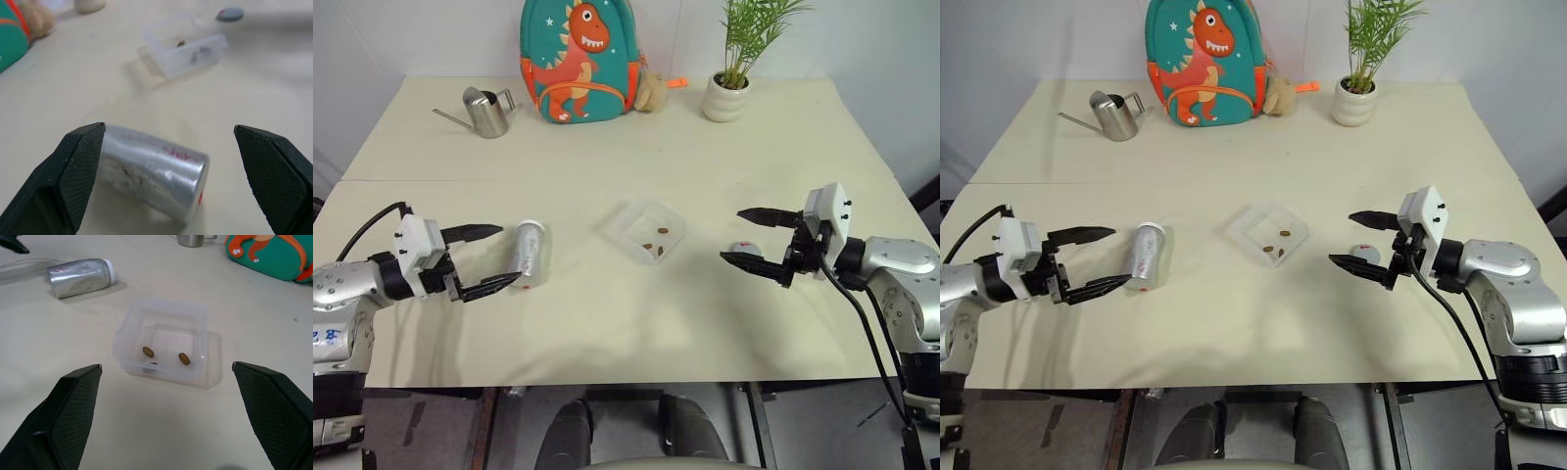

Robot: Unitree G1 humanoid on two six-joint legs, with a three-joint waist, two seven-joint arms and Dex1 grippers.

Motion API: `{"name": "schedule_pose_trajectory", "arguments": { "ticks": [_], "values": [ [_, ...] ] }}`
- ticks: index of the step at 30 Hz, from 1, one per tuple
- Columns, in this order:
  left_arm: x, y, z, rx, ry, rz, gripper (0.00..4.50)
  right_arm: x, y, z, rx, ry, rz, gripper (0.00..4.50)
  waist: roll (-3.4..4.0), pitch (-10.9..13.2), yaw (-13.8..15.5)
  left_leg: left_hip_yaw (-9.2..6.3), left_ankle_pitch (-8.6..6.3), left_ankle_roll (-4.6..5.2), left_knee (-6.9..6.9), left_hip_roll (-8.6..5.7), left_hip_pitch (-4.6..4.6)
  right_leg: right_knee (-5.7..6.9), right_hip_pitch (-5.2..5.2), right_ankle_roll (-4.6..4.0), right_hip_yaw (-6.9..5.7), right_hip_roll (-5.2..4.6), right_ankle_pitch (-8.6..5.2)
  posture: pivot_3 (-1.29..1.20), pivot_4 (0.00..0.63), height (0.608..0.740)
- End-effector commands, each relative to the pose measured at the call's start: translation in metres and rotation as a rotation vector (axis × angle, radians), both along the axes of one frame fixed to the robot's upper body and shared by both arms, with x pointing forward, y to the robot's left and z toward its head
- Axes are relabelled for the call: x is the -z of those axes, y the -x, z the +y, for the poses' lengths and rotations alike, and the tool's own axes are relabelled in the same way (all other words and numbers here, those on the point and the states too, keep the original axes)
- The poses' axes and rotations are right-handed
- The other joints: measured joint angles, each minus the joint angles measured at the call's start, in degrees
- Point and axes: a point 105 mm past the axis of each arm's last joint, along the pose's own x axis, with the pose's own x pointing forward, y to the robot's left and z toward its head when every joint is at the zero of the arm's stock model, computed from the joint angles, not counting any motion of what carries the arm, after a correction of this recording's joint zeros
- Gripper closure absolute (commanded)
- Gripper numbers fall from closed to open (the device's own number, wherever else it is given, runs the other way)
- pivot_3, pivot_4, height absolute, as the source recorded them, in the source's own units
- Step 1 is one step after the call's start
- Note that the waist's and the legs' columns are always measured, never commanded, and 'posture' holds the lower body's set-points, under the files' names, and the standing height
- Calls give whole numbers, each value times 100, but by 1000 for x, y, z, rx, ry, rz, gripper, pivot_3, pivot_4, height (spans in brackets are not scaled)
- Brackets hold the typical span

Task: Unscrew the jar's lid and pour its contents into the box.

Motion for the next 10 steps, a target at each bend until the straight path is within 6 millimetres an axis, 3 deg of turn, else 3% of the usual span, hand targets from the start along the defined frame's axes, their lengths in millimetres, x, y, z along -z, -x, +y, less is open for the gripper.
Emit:
{"name": "schedule_pose_trajectory", "arguments": {
  "ticks": [1,10],
  "values": [
    [-12,-4,-18,73,17,-36,8,-18,12,-2,-36,30,-56,0,1,0,12,0,0,0,1,0,0,0,0,0,0,0,0,0,150,740],
    [-11,-12,-23,93,17,-34,8,-19,18,2,-48,37,-57,0,1,0,-45,2,0,1,0,4,0,-7,0,2,3,6,0,0,150,740]
  ]
}}
